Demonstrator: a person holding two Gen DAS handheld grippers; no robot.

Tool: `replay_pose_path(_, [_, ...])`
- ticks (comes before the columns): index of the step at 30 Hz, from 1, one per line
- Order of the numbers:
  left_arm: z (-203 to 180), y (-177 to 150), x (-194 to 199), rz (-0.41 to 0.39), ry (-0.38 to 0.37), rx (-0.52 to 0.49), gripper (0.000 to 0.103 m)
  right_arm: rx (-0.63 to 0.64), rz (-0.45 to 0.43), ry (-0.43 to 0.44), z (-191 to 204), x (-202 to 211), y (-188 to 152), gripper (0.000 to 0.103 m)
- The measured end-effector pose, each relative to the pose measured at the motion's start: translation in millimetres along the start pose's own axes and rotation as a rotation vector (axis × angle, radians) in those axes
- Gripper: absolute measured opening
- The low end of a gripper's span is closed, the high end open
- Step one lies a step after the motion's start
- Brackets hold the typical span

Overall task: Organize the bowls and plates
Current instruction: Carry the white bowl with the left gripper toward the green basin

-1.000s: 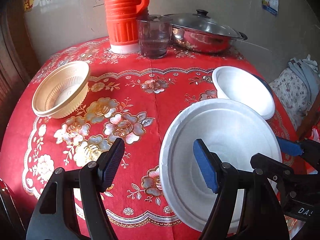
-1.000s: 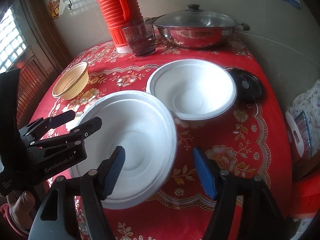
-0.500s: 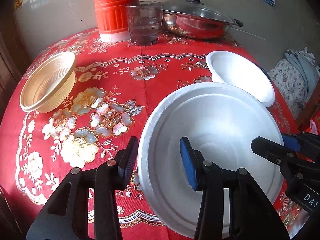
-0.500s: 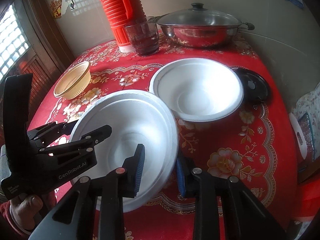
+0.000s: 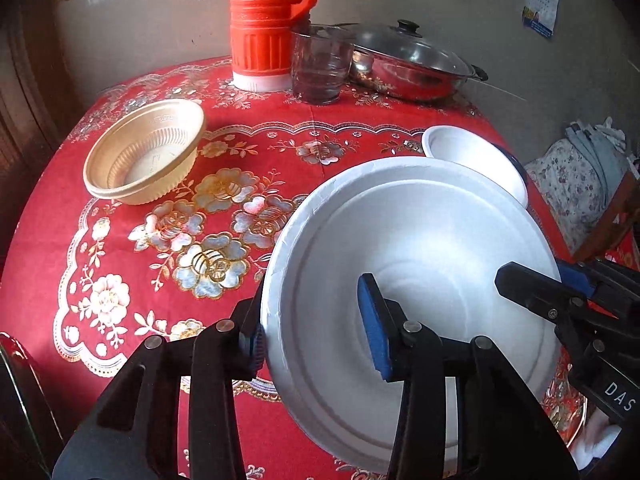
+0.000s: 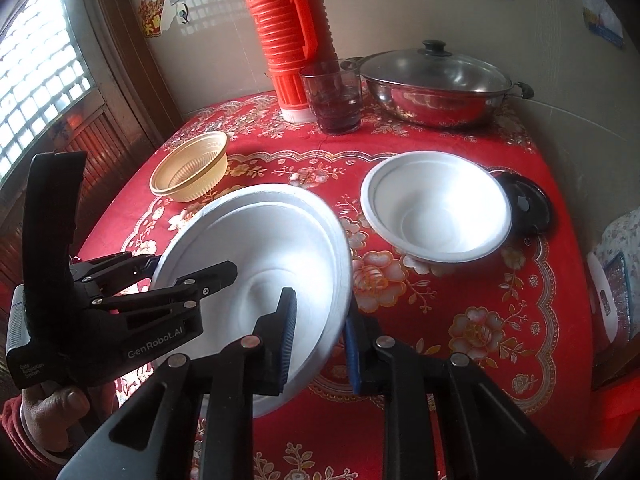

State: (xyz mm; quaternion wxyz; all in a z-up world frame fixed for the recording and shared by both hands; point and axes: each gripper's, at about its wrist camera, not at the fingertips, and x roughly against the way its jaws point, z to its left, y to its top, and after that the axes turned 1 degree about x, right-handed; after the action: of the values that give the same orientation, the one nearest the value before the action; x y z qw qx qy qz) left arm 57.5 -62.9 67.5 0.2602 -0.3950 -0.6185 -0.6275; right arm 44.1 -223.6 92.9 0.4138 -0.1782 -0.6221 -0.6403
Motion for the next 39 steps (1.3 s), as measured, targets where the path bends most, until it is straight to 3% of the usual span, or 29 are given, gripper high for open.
replay_pose_path(5, [30.8, -11.7, 32.6, -0.033, 0.017, 0.046, 0.041, 0.057, -0.028, 0.044, 31.4, 9.9, 5.7, 0.021])
replay_pose_path(19, [139.5, -59.6, 129.3, -0.134, 0.165, 0.180, 0.041, 0.264, -0.054, 0.208, 154.7, 4.7, 12.6, 0.023])
replay_pose_path(30, [215.5, -102.1, 162.2, -0.153, 0.276, 0.305, 0.041, 0.389, -0.014, 0.318, 246.1, -17.1, 11.9, 0.025])
replay_pose_path(39, [251.9, -136.9, 154.9, -0.106, 0.318, 0.375, 0.041, 0.470, 0.045, 0.345, 296.1, -42.1, -0.1, 0.025])
